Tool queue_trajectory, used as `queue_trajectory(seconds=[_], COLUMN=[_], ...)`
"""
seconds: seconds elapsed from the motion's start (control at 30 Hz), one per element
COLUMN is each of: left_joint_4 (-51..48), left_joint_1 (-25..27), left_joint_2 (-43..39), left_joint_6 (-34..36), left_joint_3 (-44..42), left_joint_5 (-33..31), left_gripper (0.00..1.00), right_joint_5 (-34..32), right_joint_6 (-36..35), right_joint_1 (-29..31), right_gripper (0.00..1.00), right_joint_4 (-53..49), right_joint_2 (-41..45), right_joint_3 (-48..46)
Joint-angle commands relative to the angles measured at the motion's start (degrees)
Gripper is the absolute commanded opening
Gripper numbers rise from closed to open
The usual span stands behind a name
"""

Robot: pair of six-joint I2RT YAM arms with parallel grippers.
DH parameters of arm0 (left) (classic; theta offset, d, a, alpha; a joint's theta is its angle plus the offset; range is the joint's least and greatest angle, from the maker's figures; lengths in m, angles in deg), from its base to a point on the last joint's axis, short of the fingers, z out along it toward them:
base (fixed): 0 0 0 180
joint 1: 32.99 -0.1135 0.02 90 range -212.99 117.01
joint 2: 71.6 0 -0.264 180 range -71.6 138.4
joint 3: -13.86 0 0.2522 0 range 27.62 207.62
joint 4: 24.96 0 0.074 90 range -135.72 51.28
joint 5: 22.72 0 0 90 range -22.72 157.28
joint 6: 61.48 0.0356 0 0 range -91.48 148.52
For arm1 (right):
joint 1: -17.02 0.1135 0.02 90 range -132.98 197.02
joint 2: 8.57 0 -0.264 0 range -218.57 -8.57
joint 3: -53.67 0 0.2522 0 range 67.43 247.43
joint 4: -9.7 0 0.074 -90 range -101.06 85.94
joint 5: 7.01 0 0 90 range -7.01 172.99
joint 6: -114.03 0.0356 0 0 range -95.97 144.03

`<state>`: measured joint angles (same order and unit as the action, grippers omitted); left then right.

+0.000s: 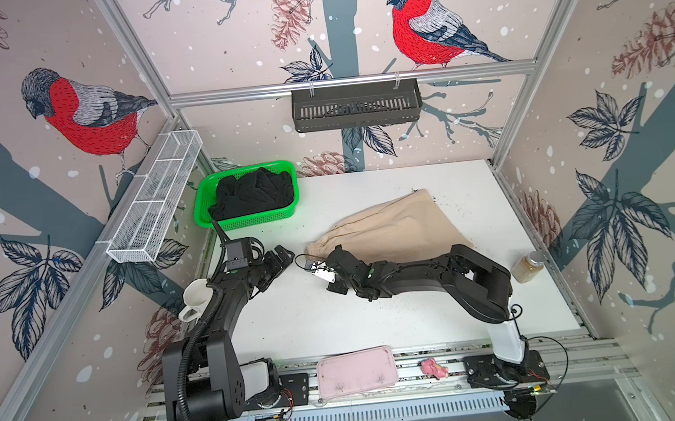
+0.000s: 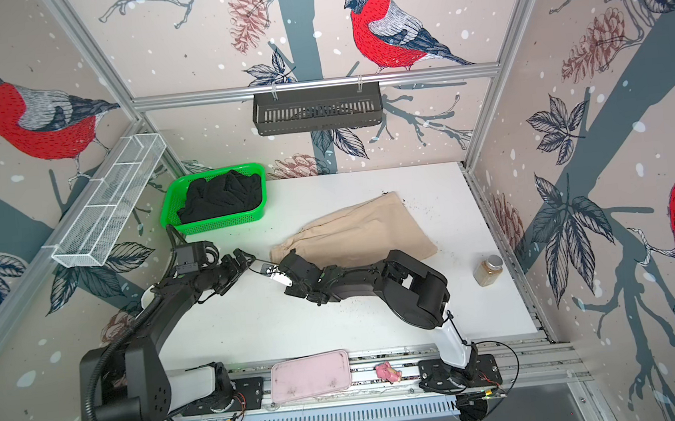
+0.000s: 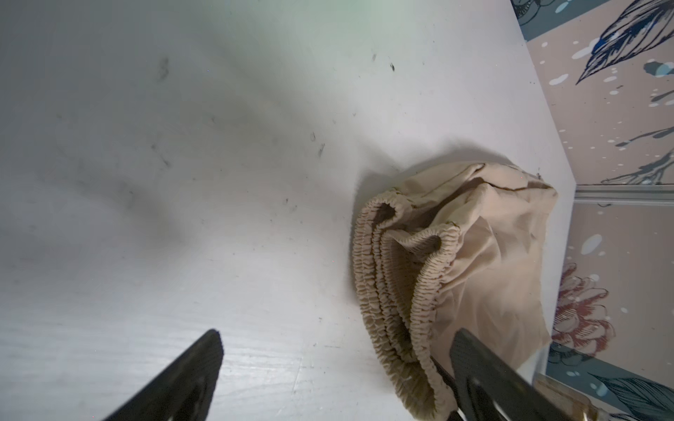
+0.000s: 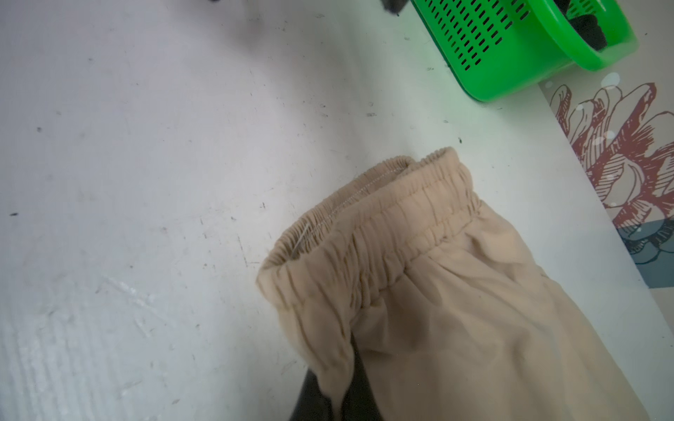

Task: Fold and stack the shorts

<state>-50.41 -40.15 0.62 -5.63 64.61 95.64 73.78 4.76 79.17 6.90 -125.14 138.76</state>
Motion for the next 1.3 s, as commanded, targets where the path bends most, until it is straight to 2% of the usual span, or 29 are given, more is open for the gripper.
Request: queue_trajectory(seconds=[0.0, 0.2, 0.63, 0.97, 1.07, 1.27], left_joint_4=[12.43, 23.14, 27.27, 26.71, 26.36, 23.56], left_joint_1=[-0.05, 0.80, 7.08, 7.60, 7.60, 7.62], left_joint_2=[-0.89, 2.35, 12.67, 17.23, 18.69, 19.92], left_joint_6=[-5.65, -12.07, -12.89, -9.99, -8.67, -6.10], left_joint_3=[-3.16, -7.96, -7.43, -3.77, -2.57, -0.02], left_joint_5=[7.71, 14.03, 12.54, 9.25, 9.03, 9.41], left_gripper=[0.97, 0.97, 0.97, 0.96, 0.81, 0.33], right_joint_5=[1.65, 1.47, 0.54, 1.97, 3.34, 5.55], right_joint_6=[3.35, 4.21, 3.91, 3.01, 3.12, 3.57], right_joint_1=[0.07, 0.40, 0.52, 1.25, 1.48, 3.01], right_gripper=[0.01, 0.01, 0.00, 0.01, 0.00, 0.03], right_joint_4=[5.65, 6.44, 8.61, 8.68, 8.21, 6.96], right_joint_2=[1.08, 0.83, 1.06, 1.44, 1.77, 1.81], right_joint_3=[-1.07, -1.46, -2.51, -2.91, -3.09, -1.71])
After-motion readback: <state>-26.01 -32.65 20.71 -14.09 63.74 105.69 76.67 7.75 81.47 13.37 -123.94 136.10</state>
